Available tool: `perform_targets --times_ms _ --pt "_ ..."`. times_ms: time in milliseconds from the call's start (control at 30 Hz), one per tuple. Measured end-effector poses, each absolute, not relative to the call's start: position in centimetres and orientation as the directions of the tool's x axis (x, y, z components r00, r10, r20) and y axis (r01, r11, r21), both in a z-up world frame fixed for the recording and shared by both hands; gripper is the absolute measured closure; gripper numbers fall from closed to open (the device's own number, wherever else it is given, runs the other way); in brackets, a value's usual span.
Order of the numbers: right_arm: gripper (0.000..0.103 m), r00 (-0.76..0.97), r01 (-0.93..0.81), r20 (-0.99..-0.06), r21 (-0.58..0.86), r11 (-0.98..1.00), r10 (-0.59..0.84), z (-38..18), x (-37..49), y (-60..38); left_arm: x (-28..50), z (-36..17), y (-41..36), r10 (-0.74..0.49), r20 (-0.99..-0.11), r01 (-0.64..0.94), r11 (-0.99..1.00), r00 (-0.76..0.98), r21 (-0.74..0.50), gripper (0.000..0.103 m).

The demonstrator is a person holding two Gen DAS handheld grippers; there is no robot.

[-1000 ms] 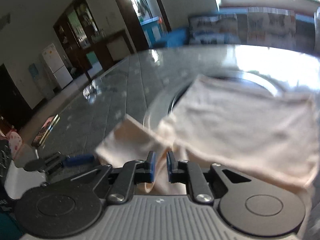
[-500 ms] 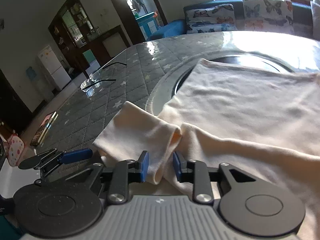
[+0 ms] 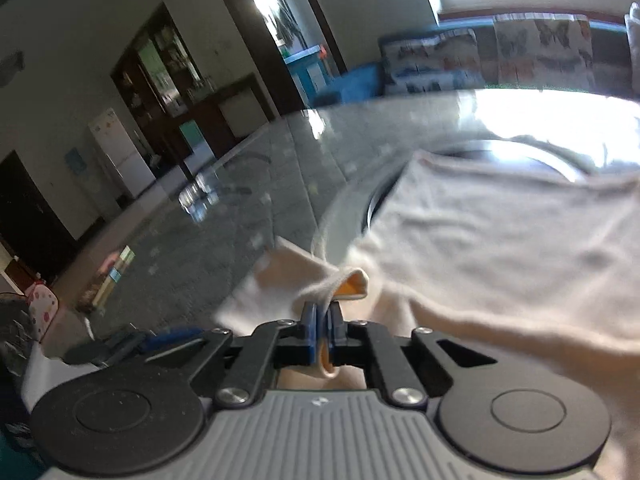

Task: Fold clothes
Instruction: 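Lift the hem and fold it toward the collar with the right gripper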

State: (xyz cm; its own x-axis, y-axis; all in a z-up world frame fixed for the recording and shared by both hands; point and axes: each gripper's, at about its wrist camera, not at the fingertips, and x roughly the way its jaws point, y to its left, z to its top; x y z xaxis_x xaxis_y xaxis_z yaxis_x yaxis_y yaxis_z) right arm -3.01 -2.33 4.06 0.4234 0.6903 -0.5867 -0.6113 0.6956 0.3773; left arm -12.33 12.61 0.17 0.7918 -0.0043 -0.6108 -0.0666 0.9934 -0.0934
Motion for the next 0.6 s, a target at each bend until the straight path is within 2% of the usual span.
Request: perform_targets --times_ms 433,600 --pt "0.099 0.518 -0.667 -0.483 0.289 0.687 0.706 12.9 -3.4 -5.9 -10.4 0.6 11.6 0.062 -0.611 -0.122 0.991 0.789 -0.057 0.010" --pt "0.099 0.549 -0.649 -0.483 0.266 0.712 0.682 13.8 -4.1 -8.2 -9.9 0.0 12.0 0.087 -0.634 -0.158 0.986 0.769 -0.056 0.017"
